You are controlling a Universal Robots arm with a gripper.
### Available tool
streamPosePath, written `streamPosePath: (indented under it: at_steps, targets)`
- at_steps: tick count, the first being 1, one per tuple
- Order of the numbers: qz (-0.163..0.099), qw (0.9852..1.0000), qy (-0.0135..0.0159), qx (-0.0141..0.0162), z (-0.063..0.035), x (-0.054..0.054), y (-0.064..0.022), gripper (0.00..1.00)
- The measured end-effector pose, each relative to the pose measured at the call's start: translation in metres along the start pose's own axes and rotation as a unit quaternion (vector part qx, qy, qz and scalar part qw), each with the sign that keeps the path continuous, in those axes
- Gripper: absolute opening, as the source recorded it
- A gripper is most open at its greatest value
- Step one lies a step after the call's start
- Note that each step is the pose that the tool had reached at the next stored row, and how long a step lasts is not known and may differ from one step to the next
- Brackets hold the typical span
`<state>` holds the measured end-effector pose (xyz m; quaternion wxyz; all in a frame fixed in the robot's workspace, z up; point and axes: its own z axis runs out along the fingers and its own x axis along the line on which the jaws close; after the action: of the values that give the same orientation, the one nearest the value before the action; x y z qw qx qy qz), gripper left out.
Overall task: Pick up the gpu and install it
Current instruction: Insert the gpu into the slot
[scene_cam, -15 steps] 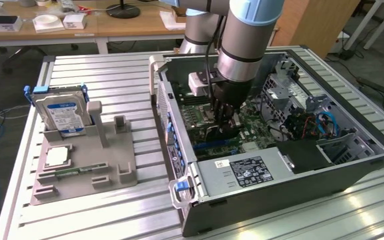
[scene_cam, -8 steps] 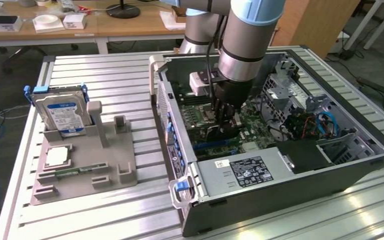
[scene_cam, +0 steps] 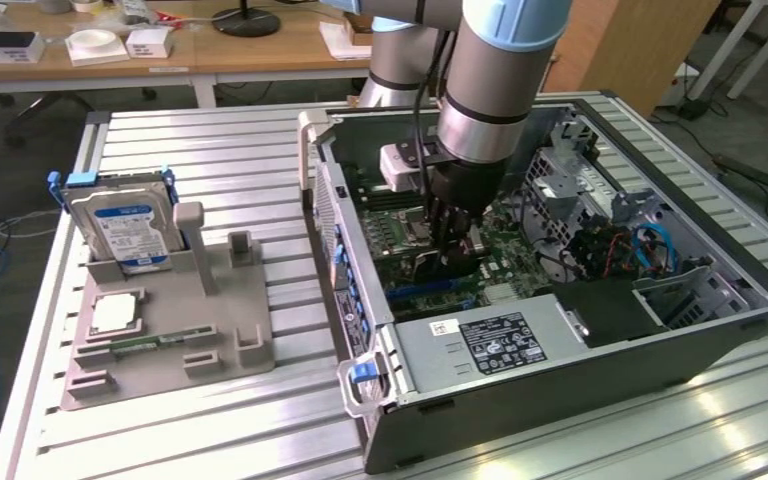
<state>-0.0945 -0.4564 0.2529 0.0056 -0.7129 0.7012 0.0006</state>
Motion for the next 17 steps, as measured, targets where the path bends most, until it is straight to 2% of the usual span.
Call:
streamPosePath:
  at_steps: [17]
  targets:
    - [0.001,1.0000,-0.0006,-0.0047,0.0000,0.0004,-0.0026,0.26]
